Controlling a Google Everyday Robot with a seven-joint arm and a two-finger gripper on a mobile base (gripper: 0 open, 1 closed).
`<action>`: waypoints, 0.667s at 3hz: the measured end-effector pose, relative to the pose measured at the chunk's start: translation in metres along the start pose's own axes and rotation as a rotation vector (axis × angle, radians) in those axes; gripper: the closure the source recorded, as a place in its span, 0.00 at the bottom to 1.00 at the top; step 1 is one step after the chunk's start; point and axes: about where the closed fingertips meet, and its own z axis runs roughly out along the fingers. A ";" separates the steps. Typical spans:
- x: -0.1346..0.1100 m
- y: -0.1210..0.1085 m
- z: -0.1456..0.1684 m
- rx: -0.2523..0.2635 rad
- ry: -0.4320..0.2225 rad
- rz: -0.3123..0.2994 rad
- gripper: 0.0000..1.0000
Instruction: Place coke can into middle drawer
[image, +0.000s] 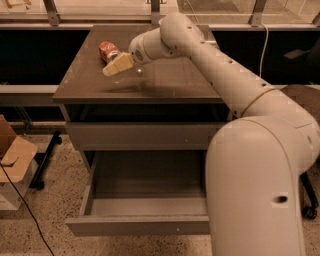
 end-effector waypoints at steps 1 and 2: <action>-0.008 -0.003 0.018 -0.022 -0.025 0.013 0.00; -0.014 -0.006 0.034 -0.042 -0.037 0.023 0.00</action>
Offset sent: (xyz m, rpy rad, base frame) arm 0.0470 0.0366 0.0061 0.0721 0.0190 0.0382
